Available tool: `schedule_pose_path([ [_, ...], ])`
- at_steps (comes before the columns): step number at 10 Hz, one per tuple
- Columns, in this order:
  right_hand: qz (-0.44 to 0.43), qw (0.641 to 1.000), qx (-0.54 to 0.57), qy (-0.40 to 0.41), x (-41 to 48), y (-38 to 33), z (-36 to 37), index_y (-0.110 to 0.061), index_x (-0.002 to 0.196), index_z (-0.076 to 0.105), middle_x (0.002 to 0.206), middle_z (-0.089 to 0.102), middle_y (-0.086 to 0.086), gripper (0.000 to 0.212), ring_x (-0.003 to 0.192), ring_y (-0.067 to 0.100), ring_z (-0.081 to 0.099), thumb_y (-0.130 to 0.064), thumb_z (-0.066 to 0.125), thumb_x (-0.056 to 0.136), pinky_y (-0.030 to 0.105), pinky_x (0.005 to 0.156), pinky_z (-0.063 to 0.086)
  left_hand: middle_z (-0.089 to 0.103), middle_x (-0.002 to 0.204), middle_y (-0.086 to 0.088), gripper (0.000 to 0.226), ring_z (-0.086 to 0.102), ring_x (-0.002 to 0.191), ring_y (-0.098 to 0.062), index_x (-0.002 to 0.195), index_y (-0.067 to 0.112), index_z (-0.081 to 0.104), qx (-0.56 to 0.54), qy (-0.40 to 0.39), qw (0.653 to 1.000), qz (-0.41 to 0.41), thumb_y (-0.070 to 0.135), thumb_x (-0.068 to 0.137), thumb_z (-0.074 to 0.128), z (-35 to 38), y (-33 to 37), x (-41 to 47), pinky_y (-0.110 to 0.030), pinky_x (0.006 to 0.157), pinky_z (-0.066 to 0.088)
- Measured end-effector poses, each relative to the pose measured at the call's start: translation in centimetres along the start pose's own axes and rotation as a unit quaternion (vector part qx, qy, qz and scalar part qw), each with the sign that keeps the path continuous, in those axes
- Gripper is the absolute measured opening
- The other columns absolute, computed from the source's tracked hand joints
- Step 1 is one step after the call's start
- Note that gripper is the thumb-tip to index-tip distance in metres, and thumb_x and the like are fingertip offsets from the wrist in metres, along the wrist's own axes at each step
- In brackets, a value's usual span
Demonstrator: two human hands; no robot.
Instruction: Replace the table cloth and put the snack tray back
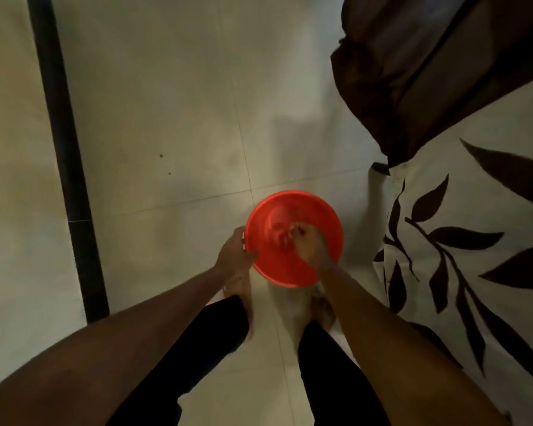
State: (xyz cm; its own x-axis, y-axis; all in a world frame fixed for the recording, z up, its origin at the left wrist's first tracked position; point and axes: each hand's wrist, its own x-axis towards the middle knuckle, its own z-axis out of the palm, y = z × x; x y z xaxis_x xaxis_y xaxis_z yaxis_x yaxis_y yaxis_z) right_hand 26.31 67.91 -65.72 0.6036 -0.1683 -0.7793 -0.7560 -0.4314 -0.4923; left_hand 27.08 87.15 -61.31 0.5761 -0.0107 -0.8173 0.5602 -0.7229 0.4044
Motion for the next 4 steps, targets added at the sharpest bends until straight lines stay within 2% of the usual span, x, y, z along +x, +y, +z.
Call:
schedule_pose_path([
  [1,0.027,0.997,0.064,0.018,-0.4,-0.3,-0.6,-0.01,0.107,0.075,0.113,0.074,0.014,0.025,0.105,0.03,0.066,-0.01,0.051,0.1,0.043,0.098,0.05,0.065,0.119,-0.007,0.063,0.065,0.105,-0.028,0.135,0.012,0.047,0.013,0.015,1.0,0.001,0.04,0.08,0.062,0.7,0.2,0.0,-0.04,0.086,0.054],
  [2,0.04,0.995,0.091,0.025,-1.6,0.0,-1.4,-0.007,0.108,0.075,0.114,0.074,0.015,0.023,0.109,0.031,0.066,-0.008,0.055,0.099,0.037,0.097,0.049,0.066,0.119,-0.006,0.044,0.065,0.106,-0.025,0.133,0.012,0.05,0.018,0.033,0.999,-0.011,0.017,0.091,0.063,0.6,0.6,-0.4,-0.034,0.083,0.052],
  [3,0.034,0.995,0.098,0.011,-2.9,0.2,-2.3,-0.017,0.096,0.076,0.104,0.074,0.009,0.022,0.101,0.025,0.065,-0.008,0.056,0.098,0.035,0.095,0.048,0.064,0.125,-0.008,0.047,0.063,0.111,-0.025,0.137,0.011,0.048,0.013,0.036,0.999,-0.018,0.018,0.093,0.063,0.3,1.1,-1.0,-0.029,0.079,0.047],
  [4,0.032,0.992,0.124,0.01,-3.8,0.7,-2.7,-0.031,0.077,0.067,0.086,0.07,0.001,0.03,0.095,0.03,0.068,-0.011,0.056,0.097,0.043,0.092,0.053,0.06,0.129,-0.012,0.054,0.06,0.116,-0.027,0.144,0.012,0.044,0.006,0.063,0.997,-0.038,0.024,0.095,0.063,-0.7,2.2,-2.1,-0.03,0.084,0.046],
])
